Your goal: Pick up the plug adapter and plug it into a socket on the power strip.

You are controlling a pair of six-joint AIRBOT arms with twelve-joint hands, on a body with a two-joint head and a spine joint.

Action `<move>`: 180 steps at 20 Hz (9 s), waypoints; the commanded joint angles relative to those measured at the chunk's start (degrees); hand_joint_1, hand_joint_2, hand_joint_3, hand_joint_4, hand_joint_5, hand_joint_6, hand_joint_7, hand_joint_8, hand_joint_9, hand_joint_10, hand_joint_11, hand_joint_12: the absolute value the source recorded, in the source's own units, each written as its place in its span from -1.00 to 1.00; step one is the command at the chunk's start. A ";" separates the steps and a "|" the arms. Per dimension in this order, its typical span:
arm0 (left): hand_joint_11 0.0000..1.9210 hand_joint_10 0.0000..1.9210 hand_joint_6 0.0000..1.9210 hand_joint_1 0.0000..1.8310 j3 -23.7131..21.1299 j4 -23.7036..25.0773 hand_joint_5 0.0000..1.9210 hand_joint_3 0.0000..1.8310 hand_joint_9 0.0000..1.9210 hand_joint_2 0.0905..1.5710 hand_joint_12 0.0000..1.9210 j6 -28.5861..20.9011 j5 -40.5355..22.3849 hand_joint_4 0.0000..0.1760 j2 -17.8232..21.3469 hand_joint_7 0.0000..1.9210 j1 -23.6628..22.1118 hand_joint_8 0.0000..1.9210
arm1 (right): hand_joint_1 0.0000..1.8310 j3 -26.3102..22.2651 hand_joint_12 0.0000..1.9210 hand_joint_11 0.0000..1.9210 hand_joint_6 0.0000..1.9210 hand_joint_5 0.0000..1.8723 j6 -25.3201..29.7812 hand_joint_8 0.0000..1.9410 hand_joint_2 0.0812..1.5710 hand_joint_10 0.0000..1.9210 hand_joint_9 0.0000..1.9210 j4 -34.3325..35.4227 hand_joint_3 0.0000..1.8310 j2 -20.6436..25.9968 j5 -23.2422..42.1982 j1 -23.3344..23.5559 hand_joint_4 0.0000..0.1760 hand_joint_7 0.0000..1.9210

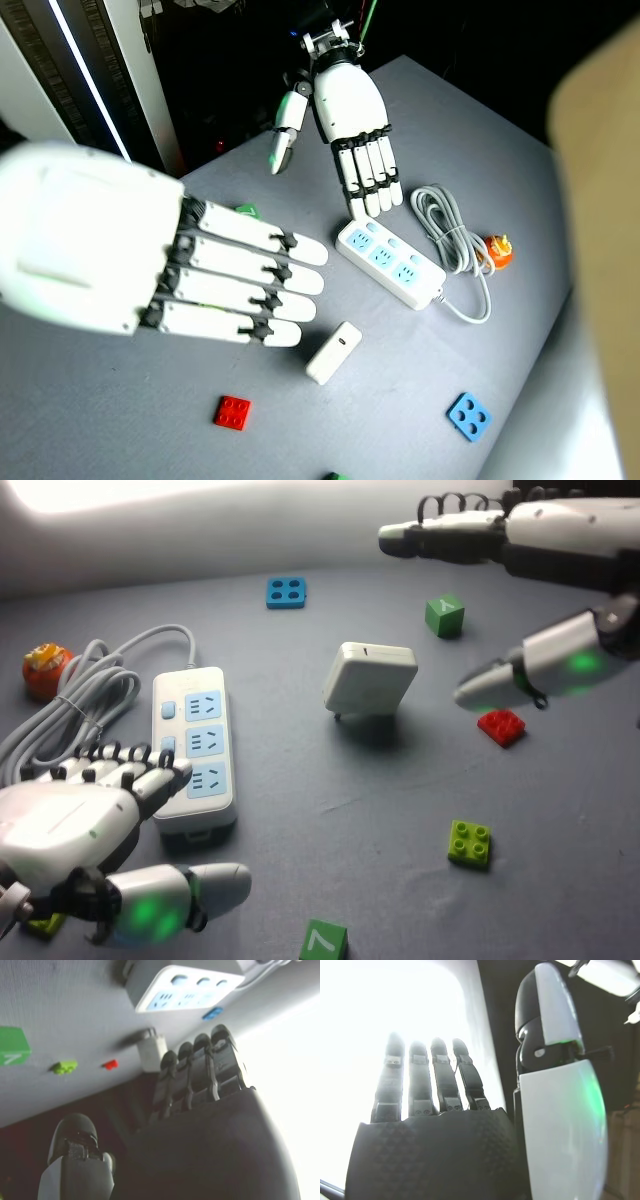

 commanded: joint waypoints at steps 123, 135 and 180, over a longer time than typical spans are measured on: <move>-0.99 -1.00 -1.00 -1.00 8.53 -3.08 -0.94 -1.00 -0.98 0.39 -0.96 2.24 -1.65 -1.00 -10.80 -0.97 -1.94 -1.00 | 0.28 45.74 -0.26 -1.00 -0.99 -0.73 5.74 -0.99 0.30 -0.99 -0.77 2.47 -1.00 -37.23 -6.64 -9.34 -1.00 -0.74; -0.97 -0.99 -0.99 -1.00 8.55 -3.08 -0.93 -1.00 -0.97 0.40 -0.99 2.24 -1.42 -1.00 -10.73 -0.97 -1.89 -0.99 | 0.24 45.74 0.09 -0.85 -0.99 -0.36 5.58 -0.99 0.34 -0.97 -0.40 2.31 -1.00 -37.12 -6.58 -9.48 -1.00 -0.37; -1.00 -1.00 -1.00 -1.00 8.82 -3.08 -0.94 -1.00 -1.00 0.40 -1.00 2.61 0.41 -1.00 -10.64 -0.97 -1.80 -1.00 | 0.33 45.50 -0.12 -0.05 0.13 -0.03 52.46 -0.10 0.39 -0.99 0.30 -68.92 -1.00 -49.16 -17.93 9.06 -0.97 0.11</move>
